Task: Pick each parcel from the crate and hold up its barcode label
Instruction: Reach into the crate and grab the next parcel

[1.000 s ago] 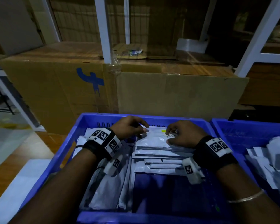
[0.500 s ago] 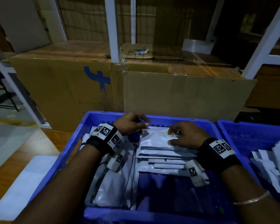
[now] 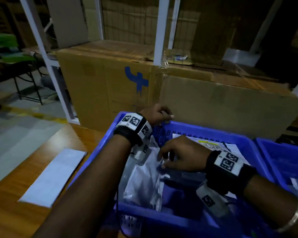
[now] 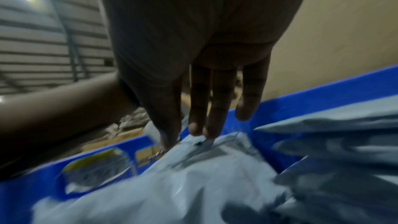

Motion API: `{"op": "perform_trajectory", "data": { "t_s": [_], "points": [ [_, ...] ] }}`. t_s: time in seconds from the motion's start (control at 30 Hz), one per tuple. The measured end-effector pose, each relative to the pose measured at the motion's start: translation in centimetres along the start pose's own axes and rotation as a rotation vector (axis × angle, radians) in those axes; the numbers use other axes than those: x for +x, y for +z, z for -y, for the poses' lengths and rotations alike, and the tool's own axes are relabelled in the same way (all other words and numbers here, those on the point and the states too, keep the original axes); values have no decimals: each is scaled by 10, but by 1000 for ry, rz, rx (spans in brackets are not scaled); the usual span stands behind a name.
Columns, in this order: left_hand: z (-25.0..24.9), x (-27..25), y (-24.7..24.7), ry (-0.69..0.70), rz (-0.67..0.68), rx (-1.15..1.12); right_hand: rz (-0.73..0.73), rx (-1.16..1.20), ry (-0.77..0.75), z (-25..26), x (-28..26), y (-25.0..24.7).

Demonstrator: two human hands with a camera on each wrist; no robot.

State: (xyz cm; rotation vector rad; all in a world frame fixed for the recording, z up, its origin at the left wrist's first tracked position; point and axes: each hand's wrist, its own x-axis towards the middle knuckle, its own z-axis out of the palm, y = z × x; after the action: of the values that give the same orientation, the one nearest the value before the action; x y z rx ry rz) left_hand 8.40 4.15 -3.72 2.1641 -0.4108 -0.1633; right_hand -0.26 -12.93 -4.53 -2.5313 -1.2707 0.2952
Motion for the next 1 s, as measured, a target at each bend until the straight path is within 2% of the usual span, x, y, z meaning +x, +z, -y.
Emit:
{"op": "perform_trajectory", "data": {
  "t_s": [0.1,0.17,0.27,0.4,0.53,0.63,0.8,1.0],
  "points": [
    [-16,-9,-5,-41,54,-6,116,-48,-48,16,11,10],
    [-24,-21,-13,-91,32,-2,186,-85,-62,26,18,17],
    [-27,-36,-29,-151,10,117,257,-98,-60,37,23,25],
    [-23,-62,-45,-182,45,184,357,-95,-51,50,28,28],
    [-19,-89,-51,-176,1,269,464,-108,-41,60,35,33],
    [-17,-103,-51,-142,-44,236,425,-169,-26,64,39,33],
    [-16,-120,-50,-110,-76,184,231,-226,32,68,31,11],
    [-30,-128,-42,16,60,337,104,-199,102,65,9,-26]
  ]
}}
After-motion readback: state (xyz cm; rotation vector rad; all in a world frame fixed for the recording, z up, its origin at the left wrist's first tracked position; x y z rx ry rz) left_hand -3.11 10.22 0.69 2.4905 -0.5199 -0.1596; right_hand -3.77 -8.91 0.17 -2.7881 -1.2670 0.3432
